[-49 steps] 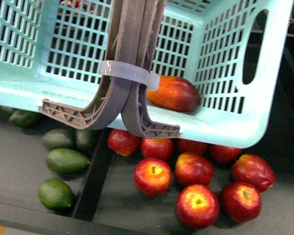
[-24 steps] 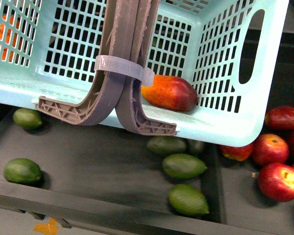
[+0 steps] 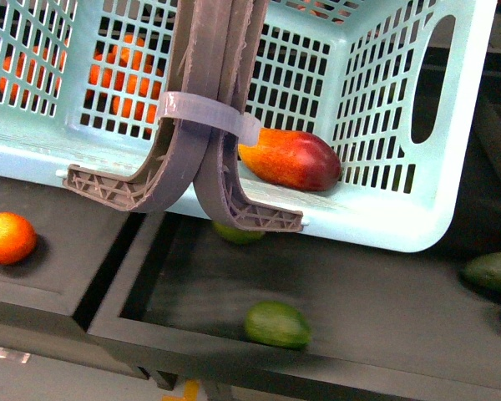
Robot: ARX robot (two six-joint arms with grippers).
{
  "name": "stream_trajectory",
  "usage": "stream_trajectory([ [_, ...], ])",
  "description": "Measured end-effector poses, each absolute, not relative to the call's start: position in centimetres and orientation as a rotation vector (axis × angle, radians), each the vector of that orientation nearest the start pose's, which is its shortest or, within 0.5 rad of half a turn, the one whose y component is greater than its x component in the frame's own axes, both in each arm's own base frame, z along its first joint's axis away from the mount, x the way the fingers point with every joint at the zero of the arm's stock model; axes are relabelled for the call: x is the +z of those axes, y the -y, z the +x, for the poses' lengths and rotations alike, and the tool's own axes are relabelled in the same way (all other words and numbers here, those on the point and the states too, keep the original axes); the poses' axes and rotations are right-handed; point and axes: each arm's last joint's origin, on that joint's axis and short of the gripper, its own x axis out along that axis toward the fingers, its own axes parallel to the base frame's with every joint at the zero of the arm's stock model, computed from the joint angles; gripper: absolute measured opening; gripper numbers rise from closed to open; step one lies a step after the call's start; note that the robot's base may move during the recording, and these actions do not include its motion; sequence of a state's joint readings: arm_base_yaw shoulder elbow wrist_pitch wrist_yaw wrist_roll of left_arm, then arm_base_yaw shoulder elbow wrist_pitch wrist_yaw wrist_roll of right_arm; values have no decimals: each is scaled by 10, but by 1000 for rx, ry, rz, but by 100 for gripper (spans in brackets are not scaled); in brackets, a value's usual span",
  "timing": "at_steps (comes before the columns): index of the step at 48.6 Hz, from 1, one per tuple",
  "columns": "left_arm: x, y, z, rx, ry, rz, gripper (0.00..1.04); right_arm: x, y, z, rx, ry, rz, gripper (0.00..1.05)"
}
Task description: Pick mango and avocado into basket
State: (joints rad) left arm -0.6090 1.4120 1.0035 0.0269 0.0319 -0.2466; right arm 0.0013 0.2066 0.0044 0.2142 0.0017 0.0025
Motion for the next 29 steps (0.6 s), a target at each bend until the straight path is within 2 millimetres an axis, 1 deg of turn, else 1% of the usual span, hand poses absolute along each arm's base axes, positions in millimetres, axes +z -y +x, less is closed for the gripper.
stream_trajectory([
  [13,286,182,260,-577,-447,-121,6,168,0,110,0,11,2,97],
  [20,286,177,263,-544,-445,-130,6,168,0,110,5,10,1,97],
  [25,286,178,262,-541,-441,-121,6,168,0,111,3,9,1,97],
  [27,286,178,262,-541,-441,-120,6,168,0,111,-48,12,14,97],
  [29,286,178,262,-541,-441,-120,6,170,1,112,-164,24,39,97],
])
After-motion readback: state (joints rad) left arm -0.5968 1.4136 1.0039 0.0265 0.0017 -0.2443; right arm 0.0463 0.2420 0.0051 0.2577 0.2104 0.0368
